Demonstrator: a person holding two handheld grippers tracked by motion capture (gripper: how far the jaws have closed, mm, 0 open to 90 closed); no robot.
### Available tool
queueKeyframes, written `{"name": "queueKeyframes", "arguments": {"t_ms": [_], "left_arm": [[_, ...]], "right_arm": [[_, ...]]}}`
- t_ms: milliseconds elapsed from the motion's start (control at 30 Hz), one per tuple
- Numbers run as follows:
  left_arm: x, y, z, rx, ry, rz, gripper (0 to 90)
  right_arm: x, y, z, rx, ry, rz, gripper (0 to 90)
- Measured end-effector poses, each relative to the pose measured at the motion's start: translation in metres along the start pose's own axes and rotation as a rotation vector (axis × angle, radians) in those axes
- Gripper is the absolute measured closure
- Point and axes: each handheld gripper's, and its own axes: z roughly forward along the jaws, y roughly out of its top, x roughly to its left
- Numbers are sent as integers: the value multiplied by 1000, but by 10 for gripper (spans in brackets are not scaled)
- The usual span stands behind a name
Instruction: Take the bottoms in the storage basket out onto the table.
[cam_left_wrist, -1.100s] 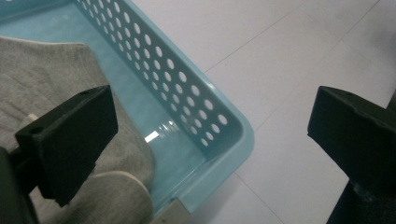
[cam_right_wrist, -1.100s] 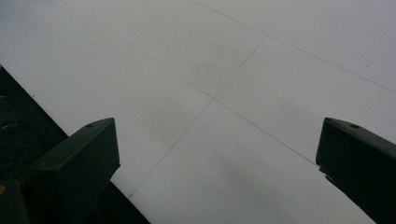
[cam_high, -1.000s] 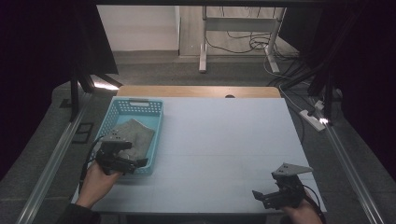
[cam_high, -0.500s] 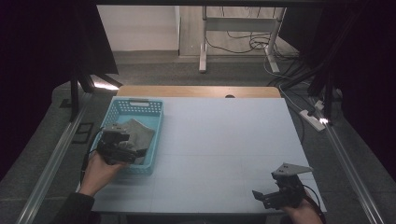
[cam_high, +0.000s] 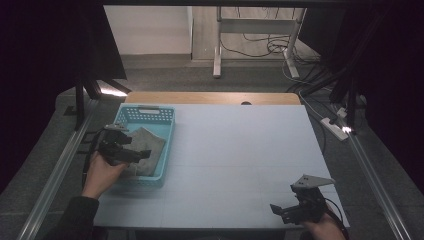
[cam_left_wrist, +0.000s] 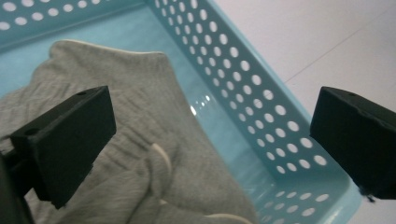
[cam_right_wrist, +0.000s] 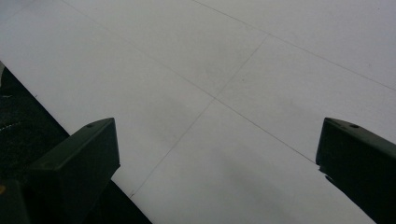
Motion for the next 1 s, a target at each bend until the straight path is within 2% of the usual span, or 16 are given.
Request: {"name": "queueKeyframes", "arguments": {"t_ms": [67, 233, 433, 700, 800, 1000], "left_arm": [[5, 1, -1, 2, -2, -15, 1], [16, 4, -3, 22, 43, -13, 1], [33, 3, 3, 63, 72, -46, 0], [44, 3, 12, 104, 76, -69, 0], [46, 3, 18, 127, 70, -68, 0], [48, 2, 33, 214, 78, -67, 0]], "right_arm": [[0, 0, 0, -1, 0, 0, 0], [0, 0, 0, 2, 0, 0, 0], [1, 0, 0, 3, 0, -2, 0], [1, 0, 1, 4, 1, -6, 0], [1, 0, 1, 8, 2, -8, 0], [1, 0, 1, 13, 3, -13, 0]]}}
